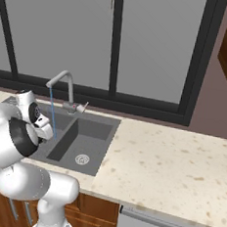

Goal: Turn on the sink faucet. Then move the squash from the counter to the sink. Turn off the sink. Move the vegetable from the sink to the pot next to the stove. Finally move the pot to the front right burner.

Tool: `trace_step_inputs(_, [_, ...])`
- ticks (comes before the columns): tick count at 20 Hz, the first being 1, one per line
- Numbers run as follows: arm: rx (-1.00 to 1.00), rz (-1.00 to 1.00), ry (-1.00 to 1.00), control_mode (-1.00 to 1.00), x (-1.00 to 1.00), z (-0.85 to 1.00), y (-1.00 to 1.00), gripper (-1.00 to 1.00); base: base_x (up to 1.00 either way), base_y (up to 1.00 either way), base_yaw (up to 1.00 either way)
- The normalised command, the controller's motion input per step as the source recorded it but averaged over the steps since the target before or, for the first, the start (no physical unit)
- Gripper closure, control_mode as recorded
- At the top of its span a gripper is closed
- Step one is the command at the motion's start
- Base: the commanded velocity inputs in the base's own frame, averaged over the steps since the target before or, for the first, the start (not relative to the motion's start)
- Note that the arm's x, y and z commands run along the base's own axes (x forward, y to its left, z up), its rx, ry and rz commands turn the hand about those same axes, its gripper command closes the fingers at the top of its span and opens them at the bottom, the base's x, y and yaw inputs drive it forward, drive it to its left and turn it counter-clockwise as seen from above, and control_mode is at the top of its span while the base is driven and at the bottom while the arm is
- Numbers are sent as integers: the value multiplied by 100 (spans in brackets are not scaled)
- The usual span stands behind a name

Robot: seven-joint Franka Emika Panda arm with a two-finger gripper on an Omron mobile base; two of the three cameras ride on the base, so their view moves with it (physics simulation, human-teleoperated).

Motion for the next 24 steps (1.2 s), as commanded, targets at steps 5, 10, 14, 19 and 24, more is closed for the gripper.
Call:
trace_step_inputs(5, [-1,-4,-1,-100,26,-5,43,100,0,0,0])
trace_step_inputs(10, [-1,-1,2,-100,22,-4,17,100,0,0,0])
trace_step_inputs(14, [0,-2,0,-100,39,-16,25,100,0,0,0])
trace_step_inputs(19, [0,-3,0,-100,47,-26,24,100,0,0,0])
trace_step_inputs(24, [0,-3,0,-100,42,-27,23,100,0,0,0])
